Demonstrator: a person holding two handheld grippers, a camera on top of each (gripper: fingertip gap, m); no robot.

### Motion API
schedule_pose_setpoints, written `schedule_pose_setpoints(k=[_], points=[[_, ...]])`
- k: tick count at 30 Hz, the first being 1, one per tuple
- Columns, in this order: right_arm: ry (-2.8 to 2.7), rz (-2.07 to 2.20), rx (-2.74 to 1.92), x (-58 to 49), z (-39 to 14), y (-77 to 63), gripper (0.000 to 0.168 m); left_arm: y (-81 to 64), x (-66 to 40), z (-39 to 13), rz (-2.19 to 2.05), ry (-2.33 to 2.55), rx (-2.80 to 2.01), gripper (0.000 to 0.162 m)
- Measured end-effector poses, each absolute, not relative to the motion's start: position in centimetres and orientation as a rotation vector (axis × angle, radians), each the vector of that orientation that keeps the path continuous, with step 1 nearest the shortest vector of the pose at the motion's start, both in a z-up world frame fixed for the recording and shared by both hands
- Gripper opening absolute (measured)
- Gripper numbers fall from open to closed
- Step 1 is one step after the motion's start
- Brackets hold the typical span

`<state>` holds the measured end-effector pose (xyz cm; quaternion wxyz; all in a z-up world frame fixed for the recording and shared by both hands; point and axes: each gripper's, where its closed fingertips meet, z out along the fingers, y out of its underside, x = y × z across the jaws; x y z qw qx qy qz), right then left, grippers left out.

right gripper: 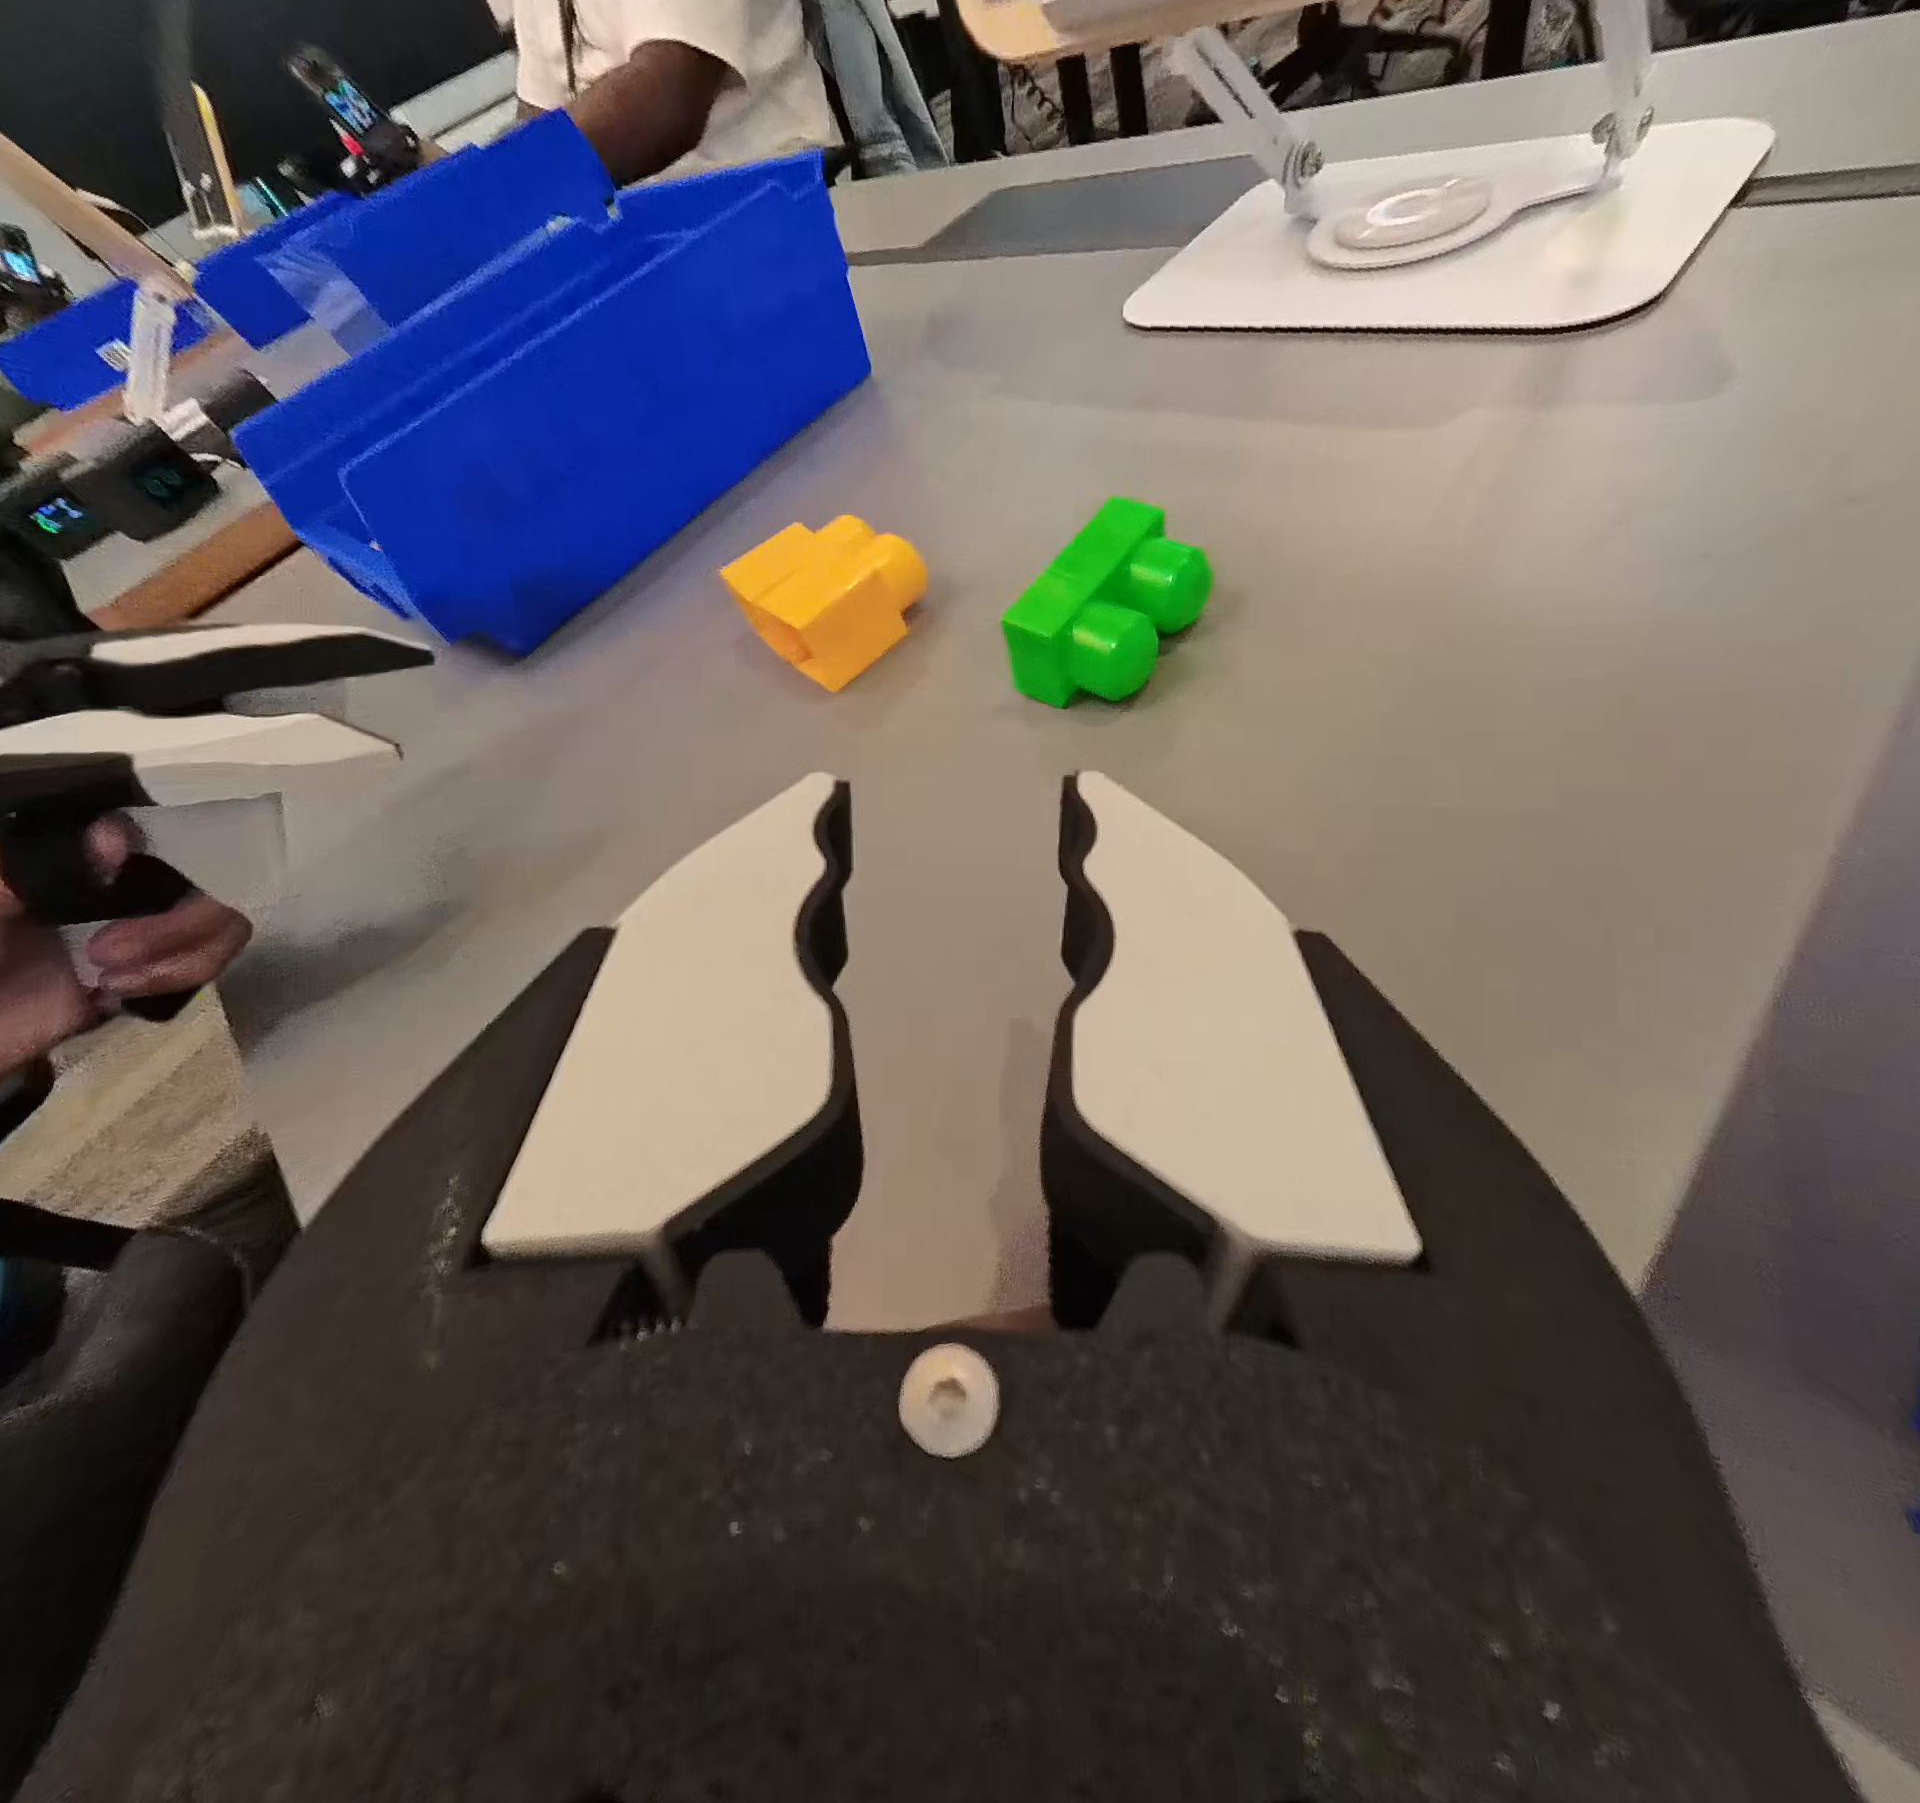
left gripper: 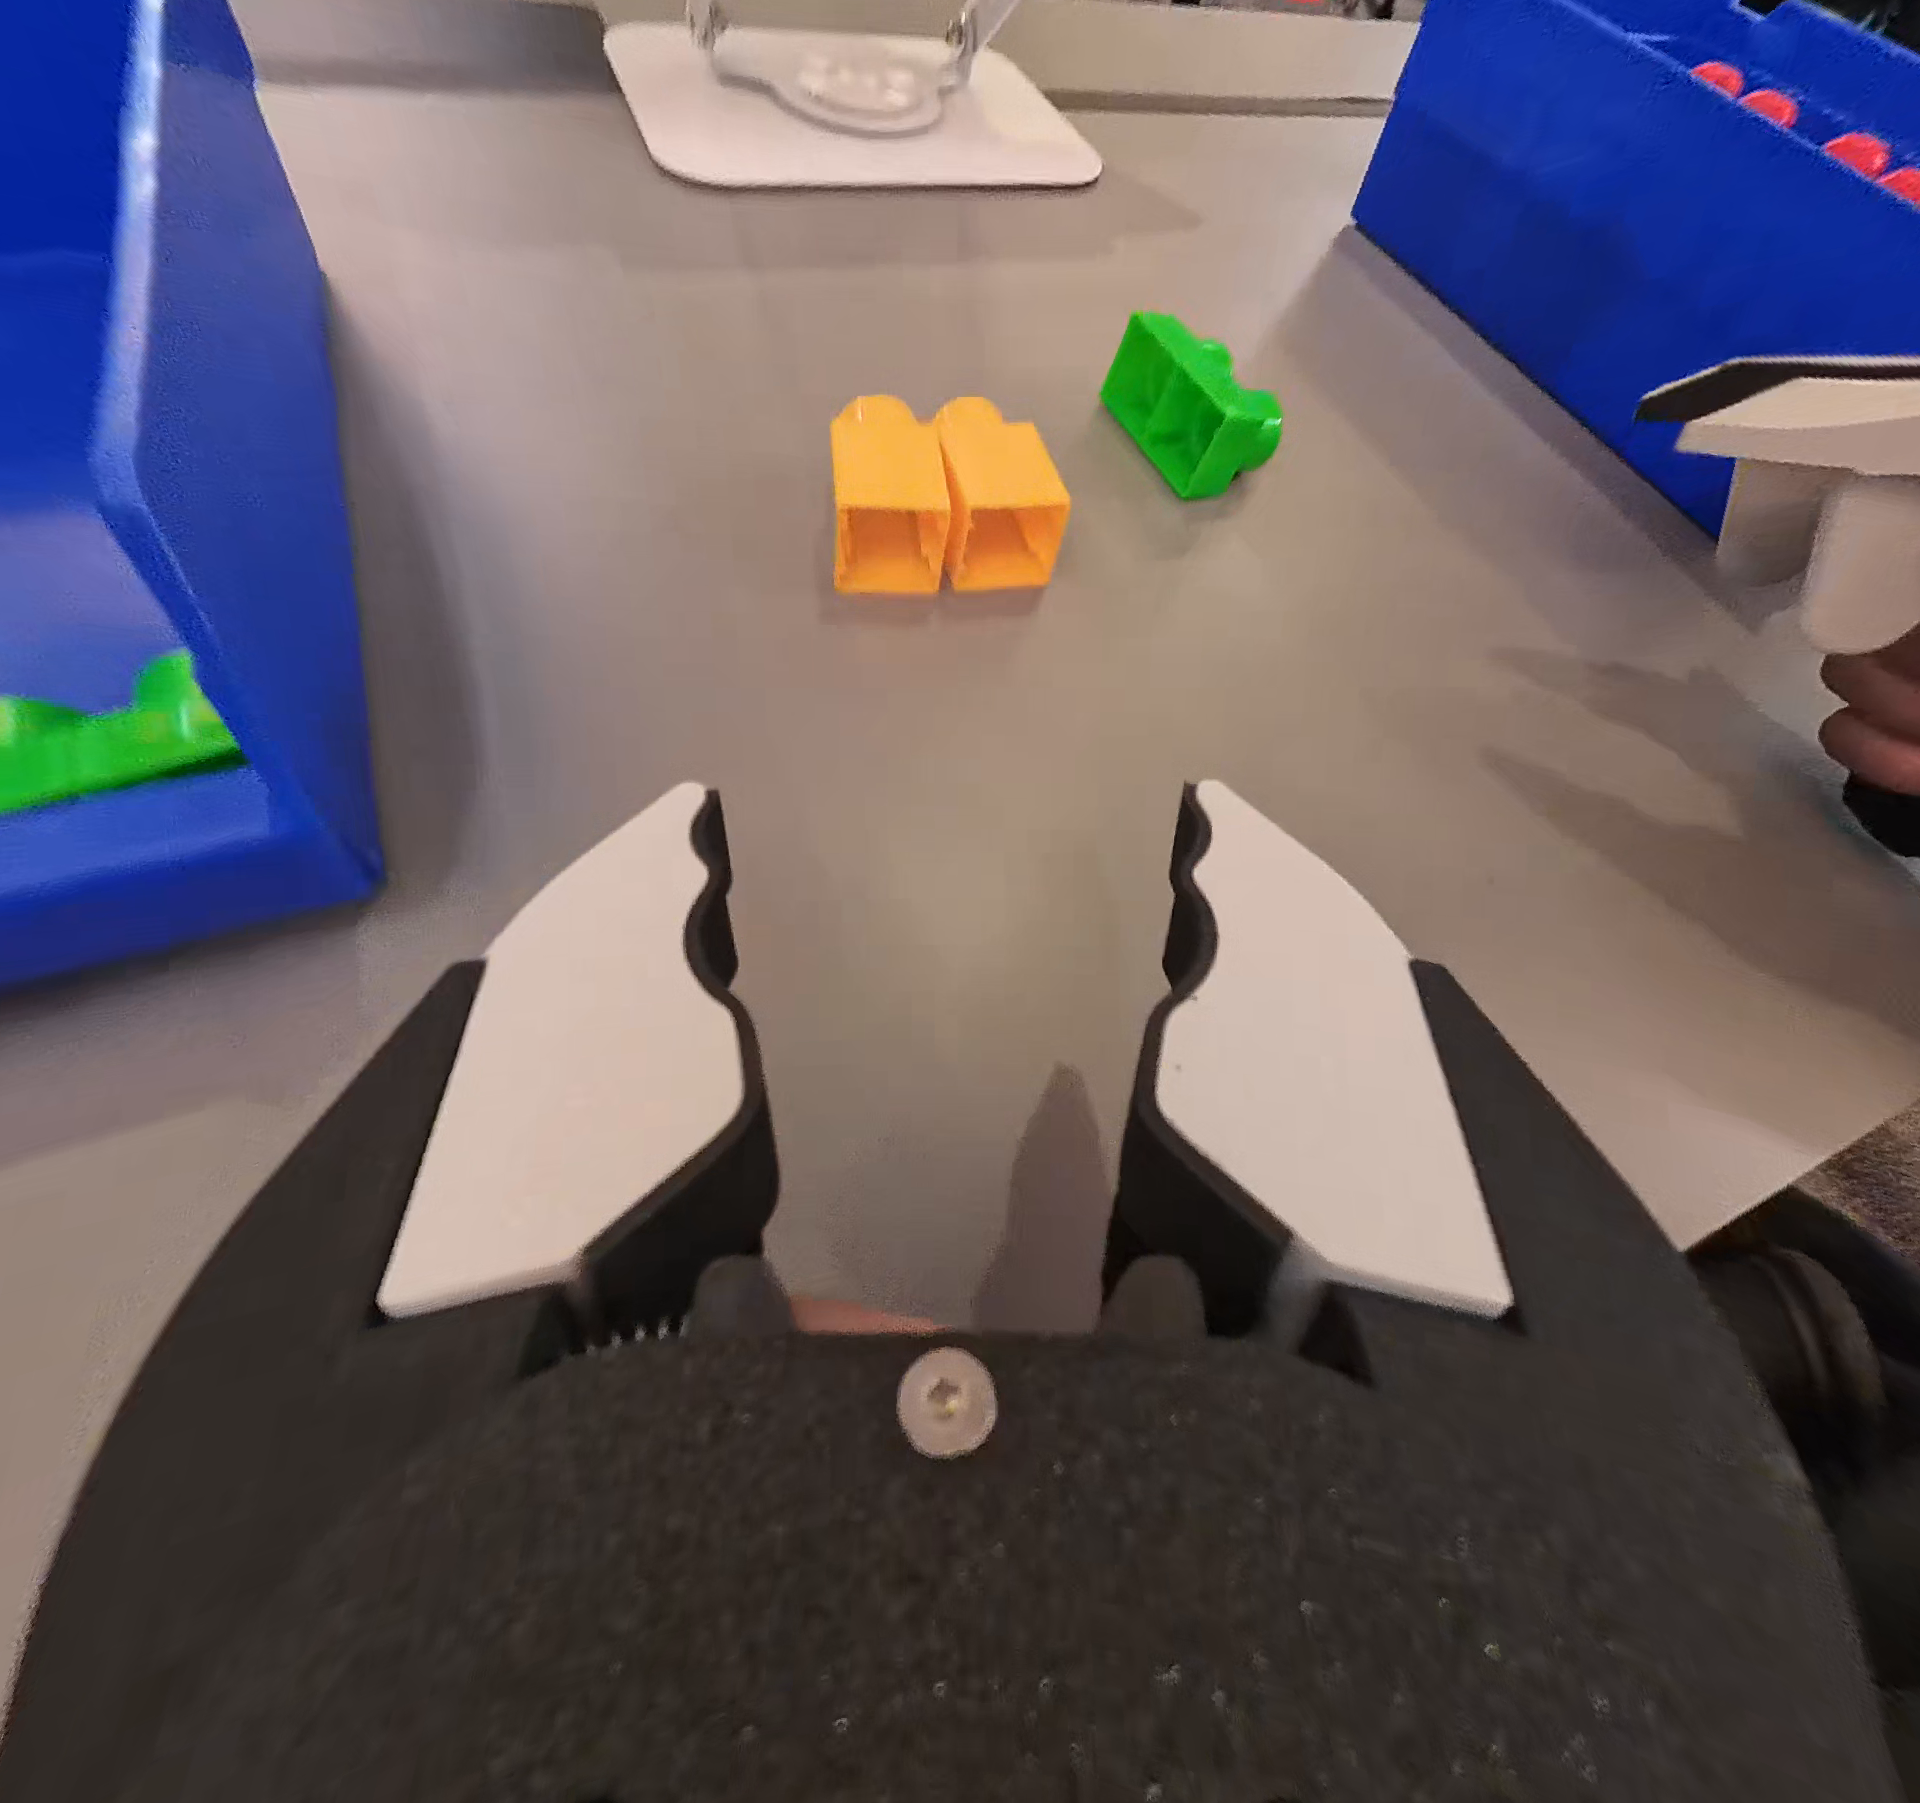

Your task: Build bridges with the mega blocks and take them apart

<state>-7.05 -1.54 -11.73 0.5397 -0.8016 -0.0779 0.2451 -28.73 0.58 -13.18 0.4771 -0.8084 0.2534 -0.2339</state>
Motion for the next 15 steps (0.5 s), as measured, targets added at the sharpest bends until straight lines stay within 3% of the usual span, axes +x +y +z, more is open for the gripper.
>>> schedule_pose_setpoints(k=[5, 11, 15], points=[[-0.187, 0.562, -1.915, -7.4, -11.8, -1.8, 0.038, 0.2, -28.5, -13.9, -0.589, 0.545, -2.029, 0.083], [-0.192, 0.598, -1.937, -8.1, -12.2, -2.0, 0.038, 4.3, -27.2, -13.8, -0.178, 0.674, -2.080, 0.079], [-0.205, 0.625, -1.977, -8.5, -12.4, -2.2, 0.038, 6.3, -22.7, -15.4, -0.246, 0.752, -2.217, 0.096]])
